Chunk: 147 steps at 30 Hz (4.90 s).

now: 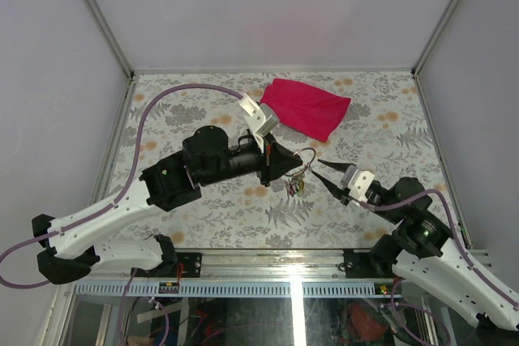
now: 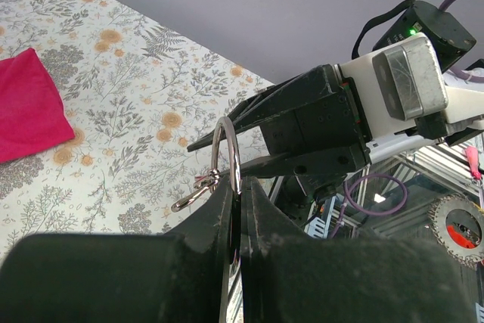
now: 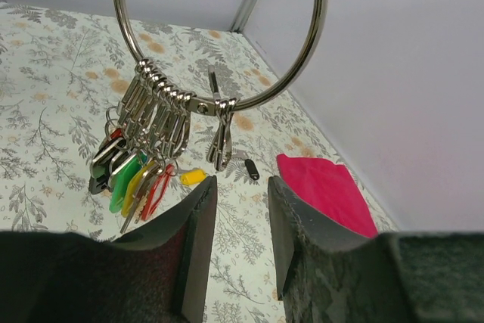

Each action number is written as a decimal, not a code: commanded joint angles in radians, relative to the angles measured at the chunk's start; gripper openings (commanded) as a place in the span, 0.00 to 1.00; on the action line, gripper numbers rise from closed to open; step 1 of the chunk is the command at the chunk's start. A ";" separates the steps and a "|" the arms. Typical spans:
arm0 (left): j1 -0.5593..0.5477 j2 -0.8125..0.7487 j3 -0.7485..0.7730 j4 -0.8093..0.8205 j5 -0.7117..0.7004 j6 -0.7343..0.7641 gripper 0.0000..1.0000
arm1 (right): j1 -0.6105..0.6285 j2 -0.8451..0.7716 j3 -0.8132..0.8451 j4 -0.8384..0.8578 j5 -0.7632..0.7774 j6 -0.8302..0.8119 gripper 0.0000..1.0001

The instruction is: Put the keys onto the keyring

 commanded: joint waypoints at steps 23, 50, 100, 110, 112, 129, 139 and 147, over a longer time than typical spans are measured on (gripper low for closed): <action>0.001 -0.011 0.025 0.075 0.006 0.005 0.00 | 0.002 0.040 -0.006 0.204 -0.003 0.079 0.27; 0.001 -0.008 -0.025 0.191 -0.002 -0.070 0.00 | 0.002 0.056 -0.053 0.358 0.031 0.139 0.17; 0.001 -0.123 -0.120 0.132 -0.153 0.017 0.43 | 0.002 0.111 0.344 -0.332 0.097 -0.254 0.00; 0.001 -0.154 -0.157 0.105 -0.187 0.020 0.48 | 0.001 0.227 0.485 -0.578 0.096 -0.123 0.00; 0.001 -0.151 -0.164 0.105 -0.186 0.021 0.48 | 0.002 0.253 0.515 -0.620 0.088 -0.070 0.00; 0.001 -0.036 -0.219 0.213 -0.066 -0.016 0.63 | 0.002 0.494 0.738 -0.984 0.024 0.328 0.00; 0.001 0.043 -0.246 0.305 0.010 -0.066 0.69 | 0.002 0.507 0.752 -0.966 0.019 0.421 0.00; -0.001 0.082 -0.251 0.349 0.043 -0.092 0.65 | 0.001 0.515 0.749 -0.940 0.003 0.439 0.00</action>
